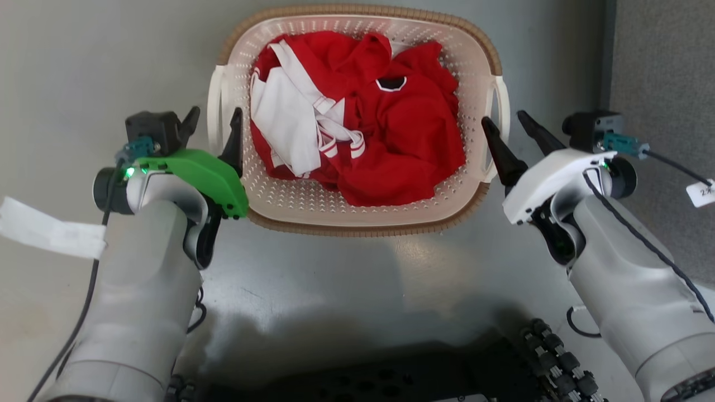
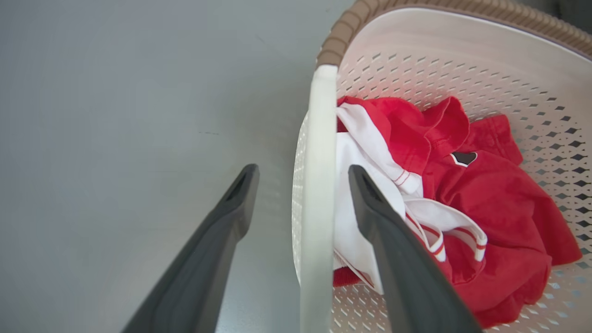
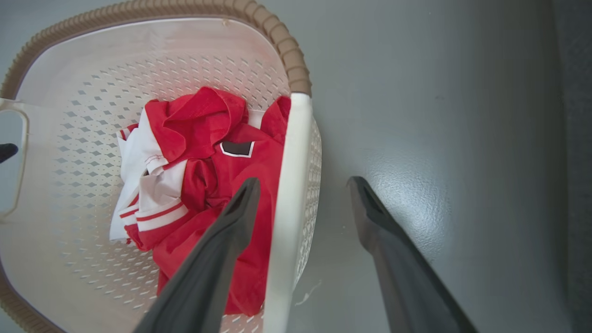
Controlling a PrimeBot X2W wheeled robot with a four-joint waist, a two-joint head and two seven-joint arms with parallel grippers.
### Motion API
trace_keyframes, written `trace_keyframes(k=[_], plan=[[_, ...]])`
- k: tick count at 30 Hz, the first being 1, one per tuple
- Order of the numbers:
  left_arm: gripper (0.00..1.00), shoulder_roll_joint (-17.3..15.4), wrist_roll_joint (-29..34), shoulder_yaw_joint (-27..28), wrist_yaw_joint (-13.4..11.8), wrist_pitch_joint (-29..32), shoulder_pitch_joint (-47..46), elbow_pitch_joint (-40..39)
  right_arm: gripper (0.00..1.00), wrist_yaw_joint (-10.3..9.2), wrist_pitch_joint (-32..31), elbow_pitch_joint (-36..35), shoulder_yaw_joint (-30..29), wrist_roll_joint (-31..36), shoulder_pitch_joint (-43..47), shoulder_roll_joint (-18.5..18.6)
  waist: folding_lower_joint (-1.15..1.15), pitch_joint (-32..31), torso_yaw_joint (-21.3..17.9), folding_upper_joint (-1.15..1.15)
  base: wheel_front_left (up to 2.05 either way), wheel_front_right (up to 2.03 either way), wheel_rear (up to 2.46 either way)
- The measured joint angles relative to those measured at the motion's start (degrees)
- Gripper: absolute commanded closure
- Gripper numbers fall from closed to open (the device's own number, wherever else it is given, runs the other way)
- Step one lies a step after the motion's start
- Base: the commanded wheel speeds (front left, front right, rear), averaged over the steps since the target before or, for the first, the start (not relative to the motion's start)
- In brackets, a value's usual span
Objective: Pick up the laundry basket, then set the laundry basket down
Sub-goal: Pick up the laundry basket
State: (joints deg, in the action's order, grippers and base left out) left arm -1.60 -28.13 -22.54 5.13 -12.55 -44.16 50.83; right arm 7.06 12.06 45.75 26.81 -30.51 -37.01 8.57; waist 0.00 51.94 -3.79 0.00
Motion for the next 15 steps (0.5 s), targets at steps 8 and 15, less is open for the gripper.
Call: trace_keyframes(k=[8, 15], plan=[[0.0, 0.02, -2.41, -1.44, 0.63, 1.33, -2.2, 3.66, 0.0, 0.01, 0.09, 2.24, 2.67, -1.22, -2.81, -0.15, 0.0, 2.04, -0.5, 0.0, 0.0, 0.0, 0.0], [0.61, 0.04, -3.6, -2.83, 1.16, 1.07, -4.11, 5.34, 0.58, 0.01, 0.75, 3.64, 4.53, -2.42, -4.91, -0.14, 0.0, 2.45, -0.69, 0.0, 0.0, 0.0, 0.0]])
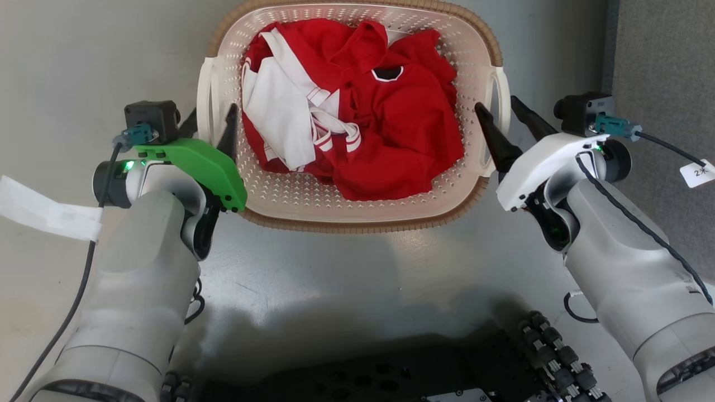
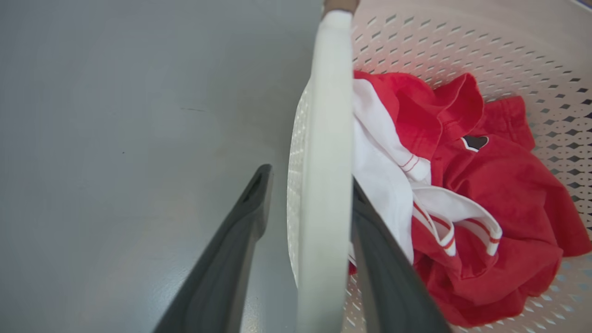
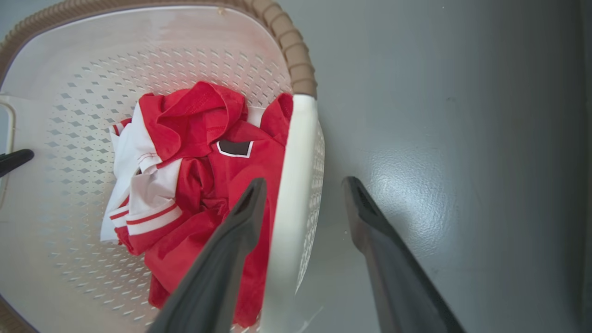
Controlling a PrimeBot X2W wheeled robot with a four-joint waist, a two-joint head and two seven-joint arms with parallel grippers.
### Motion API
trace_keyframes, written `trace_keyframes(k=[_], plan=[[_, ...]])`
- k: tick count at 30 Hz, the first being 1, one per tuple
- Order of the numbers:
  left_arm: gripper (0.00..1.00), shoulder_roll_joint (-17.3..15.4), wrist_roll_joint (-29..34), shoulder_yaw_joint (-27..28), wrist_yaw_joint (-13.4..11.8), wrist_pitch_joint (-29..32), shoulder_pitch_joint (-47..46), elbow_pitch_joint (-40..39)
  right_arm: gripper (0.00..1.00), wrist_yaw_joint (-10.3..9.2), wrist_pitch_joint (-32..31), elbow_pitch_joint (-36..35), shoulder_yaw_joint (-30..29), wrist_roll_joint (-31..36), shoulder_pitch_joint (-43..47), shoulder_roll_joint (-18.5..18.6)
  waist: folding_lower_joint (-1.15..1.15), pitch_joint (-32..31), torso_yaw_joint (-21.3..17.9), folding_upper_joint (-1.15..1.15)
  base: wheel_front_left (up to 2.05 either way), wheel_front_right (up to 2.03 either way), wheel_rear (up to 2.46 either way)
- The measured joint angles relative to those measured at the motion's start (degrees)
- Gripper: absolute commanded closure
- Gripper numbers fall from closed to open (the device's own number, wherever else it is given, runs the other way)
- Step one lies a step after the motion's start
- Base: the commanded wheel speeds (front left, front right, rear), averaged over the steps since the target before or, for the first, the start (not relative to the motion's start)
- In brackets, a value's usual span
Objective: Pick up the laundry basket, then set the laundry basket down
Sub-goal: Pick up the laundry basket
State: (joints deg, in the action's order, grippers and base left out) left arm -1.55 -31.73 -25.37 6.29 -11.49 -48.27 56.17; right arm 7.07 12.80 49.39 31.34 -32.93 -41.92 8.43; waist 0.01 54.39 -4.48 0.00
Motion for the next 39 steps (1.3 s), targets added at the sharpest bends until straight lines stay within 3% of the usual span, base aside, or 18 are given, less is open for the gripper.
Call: trace_keyframes(k=[1, 2, 19, 39], plan=[[0.76, 0.0, -0.22, -0.2, 0.01, -0.01, -0.18, 0.22, 0.72, 0.0, 0.31, 0.09, 0.26, -0.05, -0.2, 0.0, 0.0, 0.03, -0.02, 0.0, 0.0, 0.0, 0.0], [1.0, 0.0, -0.41, -0.4, 0.01, -0.02, -0.29, 0.45, 1.0, 0.0, 0.33, 0.15, 0.51, -0.38, -0.36, -0.01, 0.0, 0.07, -0.05, 0.0, 0.0, 0.0, 0.0], [1.0, 0.26, -4.81, -3.83, 0.6, -0.74, -0.74, 4.16, 1.0, 0.42, 1.03, 2.57, 4.41, -3.87, -1.57, -0.37, 0.0, -2.65, -0.39, 0.0, 0.0, 0.0, 0.0], [1.0, 0.65, -10.6, -8.21, 0.78, 2.71, 3.86, 8.21, 1.0, 0.47, -1.46, 8.01, 10.4, -9.7, -0.34, -1.33, 0.0, -15.11, -0.23, 0.0, 0.0, 0.0, 0.0]])
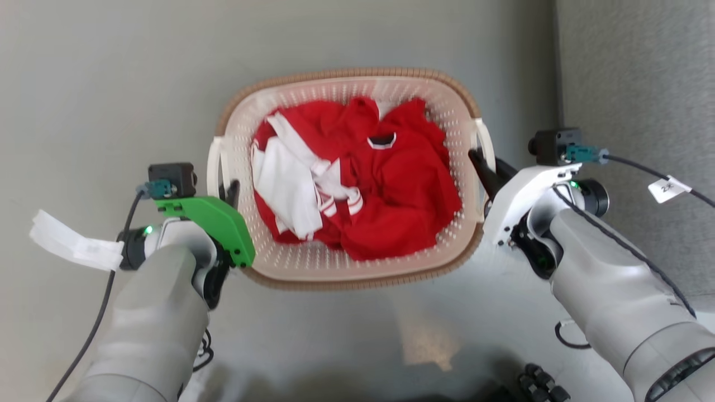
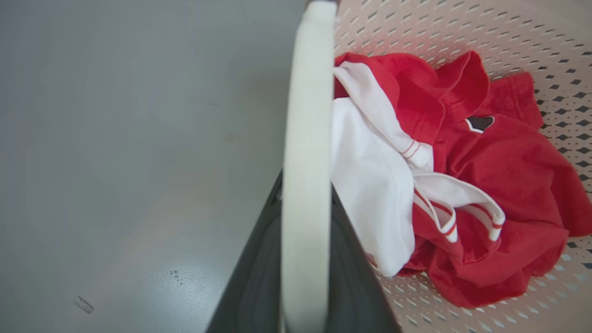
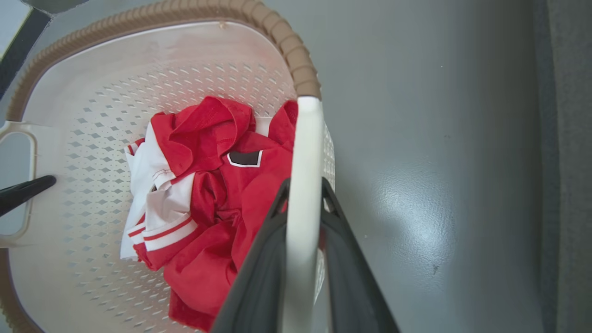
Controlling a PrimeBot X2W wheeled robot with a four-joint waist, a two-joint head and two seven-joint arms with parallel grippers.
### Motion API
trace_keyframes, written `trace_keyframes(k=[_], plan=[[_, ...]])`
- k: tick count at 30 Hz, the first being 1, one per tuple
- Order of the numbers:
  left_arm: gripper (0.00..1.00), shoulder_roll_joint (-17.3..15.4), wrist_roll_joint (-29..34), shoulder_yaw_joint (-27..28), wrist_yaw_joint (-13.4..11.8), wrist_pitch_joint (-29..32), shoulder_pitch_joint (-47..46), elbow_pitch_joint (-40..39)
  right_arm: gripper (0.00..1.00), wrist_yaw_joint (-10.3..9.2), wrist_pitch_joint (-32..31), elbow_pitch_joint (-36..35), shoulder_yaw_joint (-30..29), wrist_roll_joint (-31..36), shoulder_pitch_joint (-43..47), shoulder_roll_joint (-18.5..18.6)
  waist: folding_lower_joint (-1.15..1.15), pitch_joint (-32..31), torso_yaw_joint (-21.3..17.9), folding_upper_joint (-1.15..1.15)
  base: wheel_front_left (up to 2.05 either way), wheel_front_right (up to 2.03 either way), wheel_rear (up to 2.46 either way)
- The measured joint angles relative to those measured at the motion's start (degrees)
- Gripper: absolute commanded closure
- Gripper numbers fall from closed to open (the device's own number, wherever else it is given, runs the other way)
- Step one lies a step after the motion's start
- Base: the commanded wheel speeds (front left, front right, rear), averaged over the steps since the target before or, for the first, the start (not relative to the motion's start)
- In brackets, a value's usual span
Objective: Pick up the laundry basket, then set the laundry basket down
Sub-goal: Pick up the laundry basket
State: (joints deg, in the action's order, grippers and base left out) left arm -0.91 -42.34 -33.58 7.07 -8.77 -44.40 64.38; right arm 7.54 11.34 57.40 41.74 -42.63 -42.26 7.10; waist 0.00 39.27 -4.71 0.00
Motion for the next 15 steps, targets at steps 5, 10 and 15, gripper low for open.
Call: trace_keyframes(k=[5, 10, 15], plan=[[1.0, 0.0, -2.56, -1.2, 0.0, 2.23, 1.8, -0.04, 1.0, 0.0, -1.63, 1.1, 0.99, -1.38, 0.85, -0.31, 0.0, -3.82, 0.12, 0.0, 0.0, 0.0, 0.0], [1.0, -0.04, -4.37, -1.91, 0.0, 4.27, 4.0, -0.11, 1.0, 0.0, -3.32, 1.79, 2.13, -2.88, 1.99, -0.64, 0.0, -7.69, 0.23, 0.0, 0.0, 0.0, 0.0], [1.0, -0.04, -6.76, -2.42, -0.01, 5.8, 6.2, -0.09, 1.0, 0.0, -4.93, 2.38, 3.1, -3.94, 3.27, -0.83, 0.0, -10.8, 0.33, 0.0, 0.0, 0.0, 0.0]])
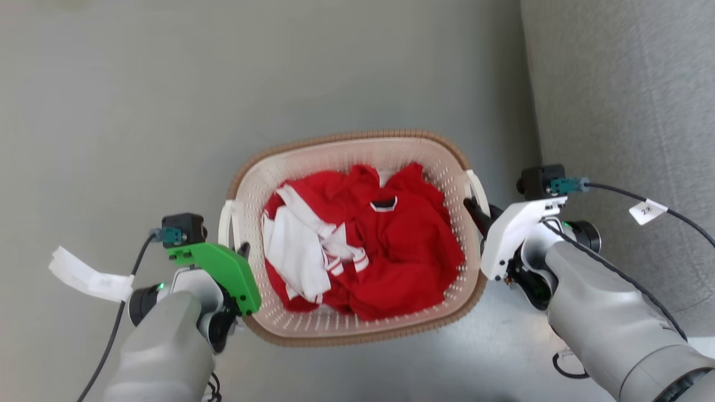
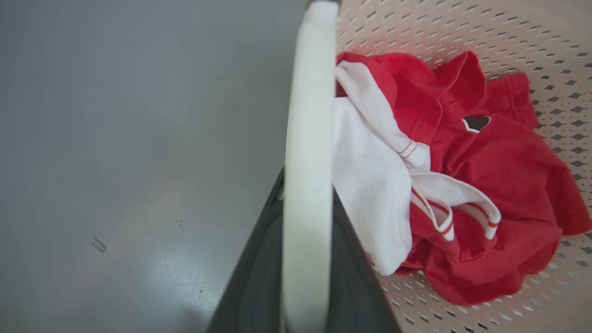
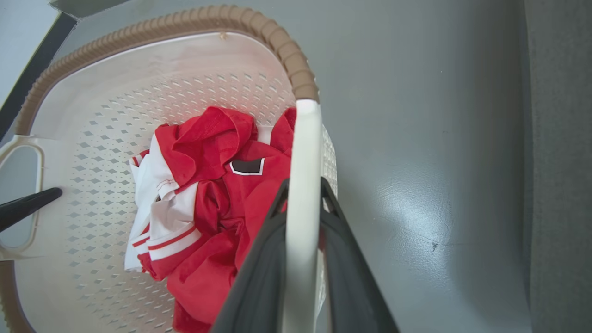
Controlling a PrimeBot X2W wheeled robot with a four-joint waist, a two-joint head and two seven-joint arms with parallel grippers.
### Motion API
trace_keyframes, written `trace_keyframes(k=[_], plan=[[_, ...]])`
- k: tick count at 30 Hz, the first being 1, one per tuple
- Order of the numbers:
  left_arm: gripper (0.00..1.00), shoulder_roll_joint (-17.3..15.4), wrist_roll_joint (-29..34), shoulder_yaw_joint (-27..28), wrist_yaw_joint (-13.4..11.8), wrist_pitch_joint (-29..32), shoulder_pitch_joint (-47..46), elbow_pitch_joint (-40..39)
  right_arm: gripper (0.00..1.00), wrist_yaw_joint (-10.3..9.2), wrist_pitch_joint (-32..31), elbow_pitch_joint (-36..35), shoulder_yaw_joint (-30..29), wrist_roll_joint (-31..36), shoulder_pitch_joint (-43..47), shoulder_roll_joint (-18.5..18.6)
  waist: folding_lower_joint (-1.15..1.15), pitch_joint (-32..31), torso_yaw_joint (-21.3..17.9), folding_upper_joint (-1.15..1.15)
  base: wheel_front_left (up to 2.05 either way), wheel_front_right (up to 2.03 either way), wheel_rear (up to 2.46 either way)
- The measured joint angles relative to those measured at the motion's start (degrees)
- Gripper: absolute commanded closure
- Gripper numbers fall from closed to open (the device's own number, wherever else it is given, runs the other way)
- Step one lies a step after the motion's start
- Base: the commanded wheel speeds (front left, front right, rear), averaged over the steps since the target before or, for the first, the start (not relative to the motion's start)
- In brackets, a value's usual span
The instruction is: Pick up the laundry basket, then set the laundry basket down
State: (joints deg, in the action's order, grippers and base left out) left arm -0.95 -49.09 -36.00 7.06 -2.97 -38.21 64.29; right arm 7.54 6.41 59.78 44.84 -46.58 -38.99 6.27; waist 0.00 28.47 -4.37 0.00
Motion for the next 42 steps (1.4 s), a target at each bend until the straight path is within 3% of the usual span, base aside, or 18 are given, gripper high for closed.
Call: trace_keyframes(k=[25, 42], plan=[[1.0, -0.31, -6.31, -4.81, -0.02, 9.23, 9.69, 0.44, 1.0, -0.04, -9.39, 2.41, 5.37, -5.05, 7.75, -0.79, 0.0, -19.73, 0.79, 0.0, 0.0, 0.0, 0.0], [1.0, -0.51, -7.7, -5.88, -0.04, 12.35, 10.01, 0.46, 1.0, -0.05, -12.11, 2.49, 7.04, -6.52, 7.78, -0.54, 0.0, -22.09, 0.65, 0.0, 0.0, 0.0, 0.0]])
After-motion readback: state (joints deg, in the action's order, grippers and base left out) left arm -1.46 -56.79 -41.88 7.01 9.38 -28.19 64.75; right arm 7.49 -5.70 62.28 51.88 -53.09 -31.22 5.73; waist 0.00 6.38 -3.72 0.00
